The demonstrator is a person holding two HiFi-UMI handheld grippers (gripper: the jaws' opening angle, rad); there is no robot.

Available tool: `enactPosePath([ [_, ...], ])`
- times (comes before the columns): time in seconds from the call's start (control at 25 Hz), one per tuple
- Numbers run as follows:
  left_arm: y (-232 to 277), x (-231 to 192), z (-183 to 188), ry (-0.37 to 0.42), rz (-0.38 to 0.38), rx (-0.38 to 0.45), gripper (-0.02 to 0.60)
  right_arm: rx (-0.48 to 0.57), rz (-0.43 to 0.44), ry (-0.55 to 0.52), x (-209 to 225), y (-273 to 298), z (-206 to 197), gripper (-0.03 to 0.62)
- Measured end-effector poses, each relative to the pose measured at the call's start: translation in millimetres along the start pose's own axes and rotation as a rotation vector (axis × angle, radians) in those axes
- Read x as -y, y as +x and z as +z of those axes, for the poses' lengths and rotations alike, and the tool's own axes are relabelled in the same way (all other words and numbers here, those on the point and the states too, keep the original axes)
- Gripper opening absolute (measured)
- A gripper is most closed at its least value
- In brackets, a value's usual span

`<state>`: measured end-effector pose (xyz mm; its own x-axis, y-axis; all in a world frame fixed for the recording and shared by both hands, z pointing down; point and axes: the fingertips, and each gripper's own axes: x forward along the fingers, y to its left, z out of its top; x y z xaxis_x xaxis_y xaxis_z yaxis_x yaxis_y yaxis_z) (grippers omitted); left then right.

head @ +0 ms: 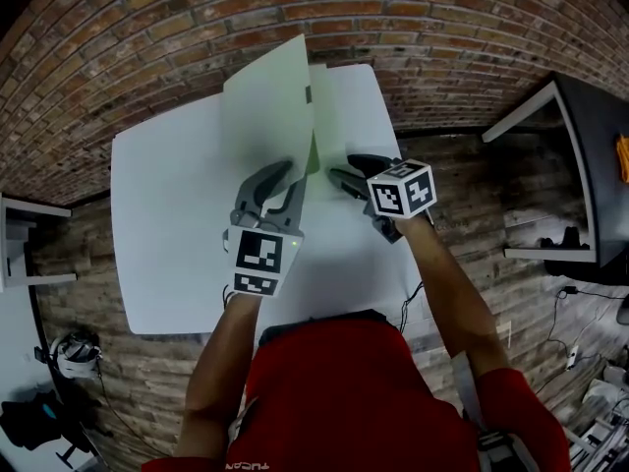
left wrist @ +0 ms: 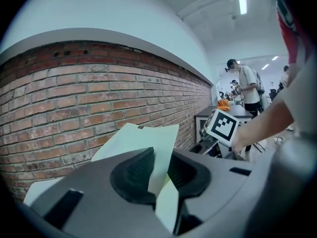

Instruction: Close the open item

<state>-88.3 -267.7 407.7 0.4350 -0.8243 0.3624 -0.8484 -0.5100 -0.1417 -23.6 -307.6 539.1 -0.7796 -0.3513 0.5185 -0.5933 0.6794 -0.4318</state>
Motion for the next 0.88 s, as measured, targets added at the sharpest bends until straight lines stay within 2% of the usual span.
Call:
enactPosePath([
  [0.2,17,15,-10,0.035,-0.029,-0.045,0.078,0.028,0.06,0.033,-3,-1,1,0.233],
  [0.4,28,23,-17,0.045,-0.052,-0.069,0.084,0.064,0.136,0.135,-2,-4,4,0.233],
  [0.56,37,28,-25,0.061,-0.066,-0.094,0.087,0.086,0.159,0.199,0,-5,7,0.233],
  [0.88,50,37,-40,0.07,-0.104,-0.139,0.091,0.17,0.266,0.439,7,-9,18,0.233],
])
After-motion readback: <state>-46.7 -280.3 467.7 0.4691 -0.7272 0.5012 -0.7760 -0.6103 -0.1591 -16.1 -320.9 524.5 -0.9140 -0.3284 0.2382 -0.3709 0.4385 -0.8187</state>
